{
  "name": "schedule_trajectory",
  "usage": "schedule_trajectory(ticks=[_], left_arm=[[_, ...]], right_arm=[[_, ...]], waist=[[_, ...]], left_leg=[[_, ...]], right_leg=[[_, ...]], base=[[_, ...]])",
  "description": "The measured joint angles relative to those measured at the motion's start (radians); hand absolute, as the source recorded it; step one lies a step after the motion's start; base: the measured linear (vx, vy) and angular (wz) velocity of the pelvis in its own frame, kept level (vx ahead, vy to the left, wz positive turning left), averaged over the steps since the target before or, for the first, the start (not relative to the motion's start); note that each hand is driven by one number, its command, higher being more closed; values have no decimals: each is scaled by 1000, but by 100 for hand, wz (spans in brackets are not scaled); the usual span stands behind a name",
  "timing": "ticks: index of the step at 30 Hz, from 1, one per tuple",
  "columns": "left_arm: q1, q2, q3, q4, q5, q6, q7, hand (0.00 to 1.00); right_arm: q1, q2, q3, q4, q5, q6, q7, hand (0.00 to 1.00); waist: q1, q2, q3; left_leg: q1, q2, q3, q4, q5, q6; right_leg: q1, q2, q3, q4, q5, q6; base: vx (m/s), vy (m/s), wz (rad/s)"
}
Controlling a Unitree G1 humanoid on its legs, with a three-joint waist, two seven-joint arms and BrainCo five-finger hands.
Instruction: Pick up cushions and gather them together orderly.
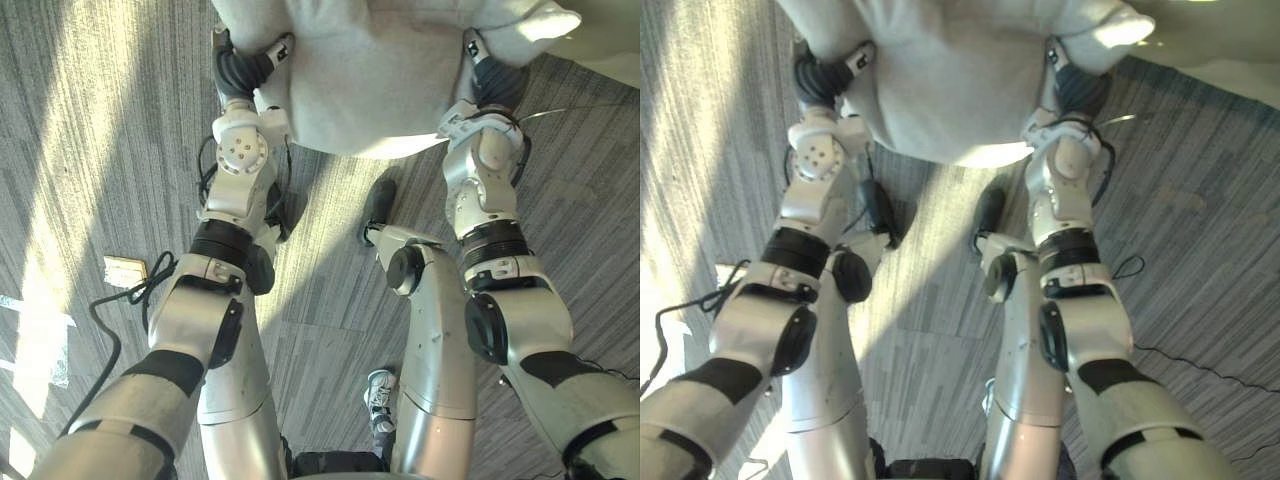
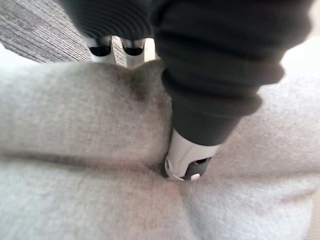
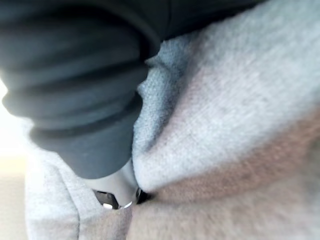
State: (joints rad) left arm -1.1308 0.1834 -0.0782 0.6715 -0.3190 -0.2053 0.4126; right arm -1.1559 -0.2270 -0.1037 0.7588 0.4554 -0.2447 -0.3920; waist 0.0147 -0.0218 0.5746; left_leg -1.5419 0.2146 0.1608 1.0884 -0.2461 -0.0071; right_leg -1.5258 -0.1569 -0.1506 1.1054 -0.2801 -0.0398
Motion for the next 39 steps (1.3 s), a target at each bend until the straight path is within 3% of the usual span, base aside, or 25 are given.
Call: schedule_trajectory(ticks=[4, 10, 11, 14, 15, 18, 22, 28, 32, 35, 36, 38, 39], left_arm=[[111, -37, -3, -120, -17, -2, 23, 100], [325, -63, -67, -335, -11, -49, 44, 100], [373, -78, -83, -367, 7, -71, 44, 100], [469, -105, -108, -442, 24, -80, 44, 100], [525, -120, -118, -463, 33, -95, 44, 100], [664, -153, -127, -530, 40, -109, 42, 100], [896, -166, -139, -613, 2, -119, 34, 100], [1083, -149, -178, -630, -18, -137, 13, 100], [1151, -123, -206, -617, -18, -107, -6, 100], [1157, -101, -217, -598, -17, -87, -6, 100], [1159, -76, -231, -593, -16, -79, -7, 100], [1162, -61, -234, -594, -15, -77, -8, 100], [1162, -58, -234, -595, -15, -77, -9, 100]], right_arm=[[129, 53, 0, -108, 18, 9, -3, 100], [409, 120, 31, -400, 15, -6, -17, 100], [476, 133, 34, -459, 11, -31, -17, 100], [591, 171, 42, -577, -24, -56, -19, 100], [652, 179, 60, -610, -25, -76, -19, 100], [802, 185, 118, -733, -65, -83, -17, 100], [1012, 184, 202, -845, -145, -78, 22, 100], [1134, 178, 234, -817, -210, -64, 73, 100], [1130, 135, 234, -693, -221, -50, 81, 100], [1126, 126, 234, -627, -221, -29, 95, 100], [1128, 108, 238, -602, -222, -18, 104, 100], [1128, 94, 249, -590, -222, -18, 119, 100], [1128, 83, 258, -589, -222, -18, 124, 100]], waist=[[1, -1, -1], [-8, 0, -13], [-8, -2, -47], [-14, -2, -77], [-15, -2, -130], [-15, -3, -152], [-11, -5, -253], [-6, -7, -327], [-16, -7, -331], [-23, -8, -337], [-28, -8, -340], [-33, -7, -356], [-33, -8, -369]], left_leg=[[98, 10, 4, -11, 0, 1], [426, 16, 30, -172, 11, -16], [478, 15, 43, -214, 11, -20], [631, 2, 58, -289, 27, -23], [665, -1, 64, -316, 29, -25], [857, -9, 79, -389, 30, -30], [1046, -24, 97, -496, 24, -40], [1197, -40, 110, -554, -16, -51], [1282, -48, 148, -508, -86, -40], [1359, -60, 163, -516, -125, -29], [1415, -70, 161, -579, -123, -19], [1458, -78, 162, -650, -110, -21], [1478, -88, 163, -698, -101, -28]], right_leg=[[95, 9, -4, -20, 2, -2], [415, 40, -10, -188, 26, 16], [463, 40, -12, -225, 31, 18], [608, 38, -17, -293, 38, 7], [641, 39, -20, -319, 40, 6], [836, 40, -40, -401, 43, 9], [1029, 51, -46, -521, 42, 35], [1172, 55, -31, -586, 22, 73], [1186, 28, -2, -449, 6, 96], [1175, -11, -9, -324, 41, 131], [1160, -24, -30, -301, 58, 109], [1157, -13, -48, -417, 38, 99], [1142, -4, -56, -533, 64, 97]], base=[[-18, 1, -4], [-68, -16, -7], [-38, -31, 3], [70, -21, 4], [148, 2, 2], [182, 17, 0], [174, 27, 1], [134, 43, -7], [104, 79, -24], [116, 84, -24], [145, 42, -8], [157, 20, -6], [225, -5, -3]])
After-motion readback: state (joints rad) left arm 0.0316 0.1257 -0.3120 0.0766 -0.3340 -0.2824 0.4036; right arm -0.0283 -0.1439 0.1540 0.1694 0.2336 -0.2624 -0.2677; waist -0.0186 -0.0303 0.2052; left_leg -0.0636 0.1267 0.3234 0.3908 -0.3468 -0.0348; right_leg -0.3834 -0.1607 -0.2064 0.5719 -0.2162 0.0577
